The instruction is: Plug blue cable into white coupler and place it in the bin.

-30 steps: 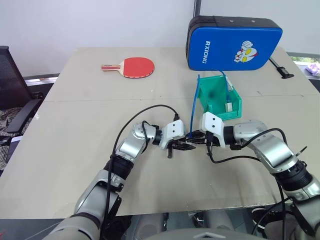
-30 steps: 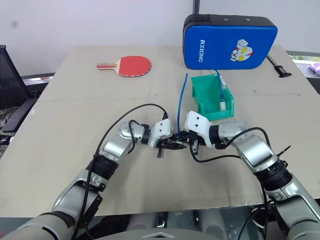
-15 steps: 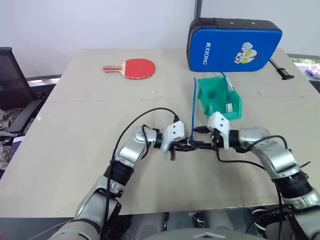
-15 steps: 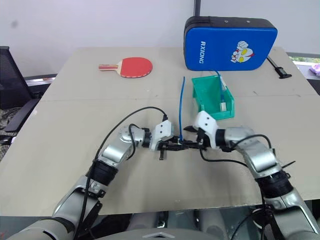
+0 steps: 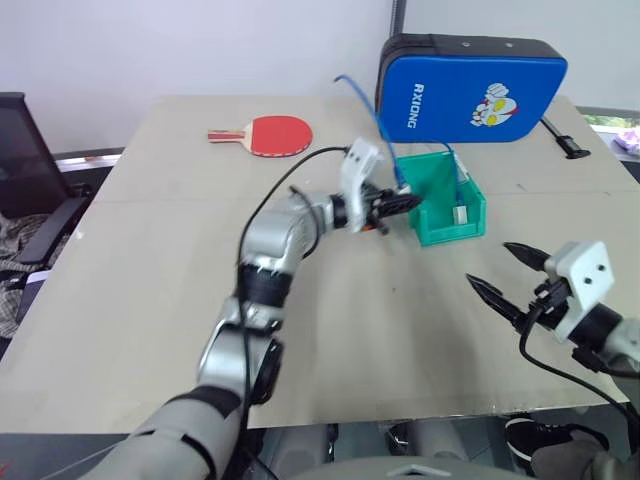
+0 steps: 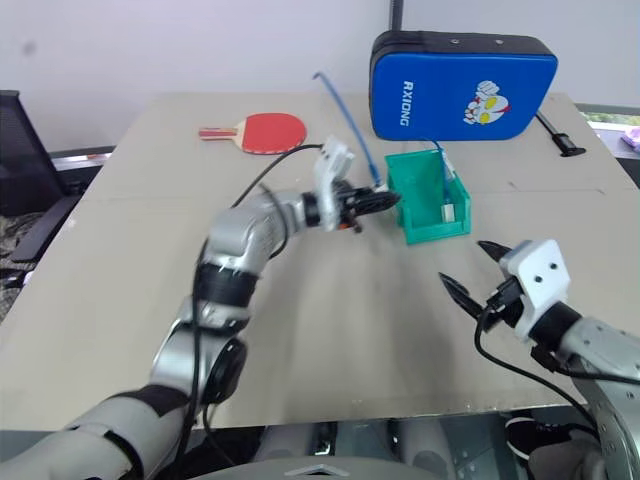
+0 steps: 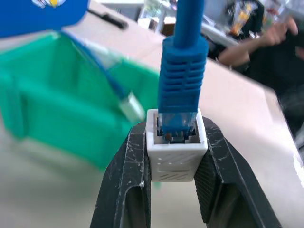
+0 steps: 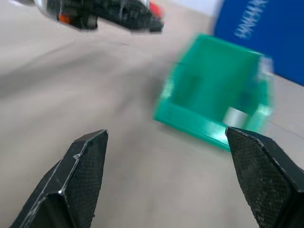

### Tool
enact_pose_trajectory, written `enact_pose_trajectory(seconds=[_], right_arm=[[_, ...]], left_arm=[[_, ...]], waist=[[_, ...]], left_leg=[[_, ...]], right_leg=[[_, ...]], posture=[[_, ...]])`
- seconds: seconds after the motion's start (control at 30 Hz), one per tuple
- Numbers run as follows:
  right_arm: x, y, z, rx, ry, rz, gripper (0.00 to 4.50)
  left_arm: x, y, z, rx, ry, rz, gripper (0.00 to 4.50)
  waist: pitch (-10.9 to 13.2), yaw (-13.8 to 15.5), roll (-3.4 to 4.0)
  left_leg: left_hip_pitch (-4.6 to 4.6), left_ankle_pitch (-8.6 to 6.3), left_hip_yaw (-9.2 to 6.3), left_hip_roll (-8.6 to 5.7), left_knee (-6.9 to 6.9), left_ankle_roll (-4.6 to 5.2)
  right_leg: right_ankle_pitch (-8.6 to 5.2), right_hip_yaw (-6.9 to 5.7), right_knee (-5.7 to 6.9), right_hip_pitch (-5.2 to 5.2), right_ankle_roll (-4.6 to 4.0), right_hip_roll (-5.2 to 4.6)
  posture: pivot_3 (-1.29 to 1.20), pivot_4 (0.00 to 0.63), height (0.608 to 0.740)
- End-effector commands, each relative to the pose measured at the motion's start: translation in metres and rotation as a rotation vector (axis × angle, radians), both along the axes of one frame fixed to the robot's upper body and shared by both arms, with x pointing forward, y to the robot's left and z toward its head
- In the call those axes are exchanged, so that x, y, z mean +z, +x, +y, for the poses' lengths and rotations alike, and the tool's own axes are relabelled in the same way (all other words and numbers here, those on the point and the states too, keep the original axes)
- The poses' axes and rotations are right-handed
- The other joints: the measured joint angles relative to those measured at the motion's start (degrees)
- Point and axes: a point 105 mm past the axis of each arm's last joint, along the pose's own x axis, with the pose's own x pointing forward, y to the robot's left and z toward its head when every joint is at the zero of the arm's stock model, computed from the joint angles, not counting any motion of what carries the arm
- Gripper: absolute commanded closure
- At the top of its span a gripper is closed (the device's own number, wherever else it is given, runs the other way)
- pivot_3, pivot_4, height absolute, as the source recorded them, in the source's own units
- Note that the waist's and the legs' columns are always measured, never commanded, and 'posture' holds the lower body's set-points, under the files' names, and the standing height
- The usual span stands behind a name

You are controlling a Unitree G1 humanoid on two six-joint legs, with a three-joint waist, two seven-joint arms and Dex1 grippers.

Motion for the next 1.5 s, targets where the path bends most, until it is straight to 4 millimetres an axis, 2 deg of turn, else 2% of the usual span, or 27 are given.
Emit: enact_pose_trajectory(seconds=[0.03, 0.13, 0.23, 0.3, 0.33, 0.4, 0.43, 0.47, 0.57, 0.67, 0.77, 0.9, 1.03, 1.2, 1.33, 1.5], right_arm=[[0.008, -0.005, -0.005, -0.086, -0.020, -0.064, 0.63], [0.003, -0.008, -0.005, -0.115, -0.024, -0.061, 0.63], [0.001, -0.009, -0.003, -0.126, -0.020, -0.062, 0.63], [0.000, -0.010, -0.001, -0.131, -0.021, -0.064, 0.60], [0.000, -0.012, -0.001, -0.135, -0.022, -0.065, 0.60], [-0.001, -0.014, -0.002, -0.144, -0.023, -0.063, 0.60], [-0.002, -0.015, -0.003, -0.150, -0.025, -0.062, 0.60], [-0.003, -0.017, -0.005, -0.158, -0.027, -0.059, 0.60], [-0.007, -0.019, -0.010, -0.168, -0.034, -0.047, 0.60], [-0.011, -0.020, -0.016, -0.166, -0.038, -0.030, 0.60], [-0.015, -0.016, -0.024, -0.156, -0.046, -0.013, 0.60], [-0.019, -0.010, -0.032, -0.136, -0.052, -0.002, 0.60], [-0.021, -0.008, -0.034, -0.105, -0.066, 0.010, 0.60], [-0.024, -0.019, -0.043, -0.063, -0.092, 0.038, 0.60], [-0.022, -0.027, -0.068, -0.071, -0.132, 0.059, 0.60], [-0.025, -0.027, -0.088, -0.077, -0.160, 0.090, 0.60]], left_arm=[[0.017, 0.019, -0.025, 0.043, -0.024, 0.006, 3.88], [0.026, 0.029, -0.053, 0.074, 0.001, -0.031, 3.88], [0.022, 0.032, -0.066, 0.095, 0.069, -0.049, 3.88], [0.023, 0.032, -0.072, 0.106, 0.064, -0.050, 2.86], [0.026, 0.032, -0.073, 0.105, 0.052, -0.051, 2.56], [0.028, 0.033, -0.071, 0.095, 0.059, -0.055, 1.81], [0.027, 0.032, -0.067, 0.082, 0.067, -0.053, 1.26], [0.026, 0.032, -0.062, 0.065, 0.073, -0.053, 0.89], [0.021, 0.028, -0.043, 0.023, 0.085, -0.072, 0.89], [0.019, 0.008, -0.019, -0.031, 0.057, -0.101, 0.89], [0.007, -0.019, 0.016, -0.071, 0.035, -0.060, 0.89], [-0.005, -0.034, 0.049, 0.005, 0.083, -0.164, 0.89], [-0.004, -0.059, 0.074, 0.006, 0.031, -0.329, 0.89], [-0.027, -0.101, 0.121, -0.023, 0.051, -0.316, 0.89], [-0.060, -0.126, 0.162, 0.041, 0.138, -0.215, 0.89], [-0.079, -0.140, 0.181, 0.089, 0.185, -0.159, 0.89]], waist=[[0.03, -0.01, -0.05], [0.06, -0.02, -0.07], [0.05, -0.08, -0.07], [0.06, -0.12, -0.07], [0.06, -0.11, -0.07], [0.07, -0.10, -0.05], [0.10, -0.10, -0.04], [0.10, -0.11, -0.04], [0.08, -0.24, 0.03], [0.11, -0.70, 0.15], [0.13, -1.10, 0.18], [0.12, -0.87, 0.20], [0.12, -0.05, 0.20], [0.12, -0.08, 0.21], [0.08, -0.13, 0.29], [0.12, 0.15, 0.23]], left_leg=[[0.03, 0.00, 0.05, -0.02, -0.01, 0.00], [-0.10, 0.00, -0.06, -0.08, -0.03, 0.00], [-0.16, -0.01, -0.08, -0.10, -0.06, 0.01], [-0.15, -0.03, -0.05, -0.11, -0.12, 0.05], [-0.16, -0.04, -0.06, -0.12, -0.14, 0.05], [-0.17, -0.04, -0.09, -0.11, -0.17, 0.06], [-0.18, -0.04, -0.11, -0.11, -0.16, 0.06], [-0.19, -0.04, -0.14, -0.11, -0.16, 0.06], [-0.16, -0.04, -0.09, -0.10, -0.16, 0.06], [-0.06, -0.04, -0.03, 0.04, -0.18, 0.05], [-0.07, -0.03, -0.03, 0.23, -0.17, 0.03], [-0.05, -0.02, -0.01, 0.22, -0.12, 0.02], [0.04, -0.02, 0.09, 0.21, -0.10, 0.02], [0.07, -0.02, 0.13, 0.26, -0.14, 0.02], [0.12, -0.03, 0.20, 0.29, -0.13, 0.03], [0.26, -0.03, 0.41, 0.29, -0.07, 0.03]], right_leg=[[0.00, 0.10, 0.02, -0.01, 0.01, 0.00], [0.00, 0.06, -0.02, -0.07, 0.03, 0.00], [-0.07, 0.05, -0.08, -0.08, 0.13, -0.02], [-0.10, 0.11, -0.10, -0.10, 0.16, -0.02], [-0.11, 0.10, -0.10, -0.11, 0.18, -0.02], [-0.12, 0.08, -0.10, -0.14, 0.19, -0.02], [-0.12, 0.07, -0.10, -0.15, 0.19, -0.02], [-0.13, 0.05, -0.09, -0.15, 0.20, -0.02], [-0.13, 0.07, -0.05, -0.15, 0.21, -0.04], [-0.13, 0.16, 0.05, -0.14, 0.19, -0.04], [-0.08, 0.14, 0.07, -0.14, 0.11, -0.03], [-0.10, 0.14, 0.06, -0.12, 0.11, -0.05], [-0.22, 0.20, 0.07, -0.06, -0.07, -0.06], [-0.19, 0.22, 0.07, -0.07, -0.15, -0.05], [-0.27, 0.24, 0.05, -0.05, -0.04, -0.06], [-0.27, 0.34, 0.05, 0.06, -0.04, -0.16]], posture=[[0.00, 0.150, 0.731], [0.00, 0.150, 0.731], [0.00, 0.150, 0.731], [0.00, 0.150, 0.731], [0.00, 0.150, 0.731], [0.00, 0.150, 0.731], [0.00, 0.150, 0.731], [0.00, 0.150, 0.731], [0.00, 0.150, 0.731], [0.00, 0.150, 0.731], [0.00, 0.150, 0.731], [0.00, 0.150, 0.731], [0.00, 0.150, 0.731], [0.00, 0.150, 0.731], [0.00, 0.150, 0.731], [0.00, 0.150, 0.731]])
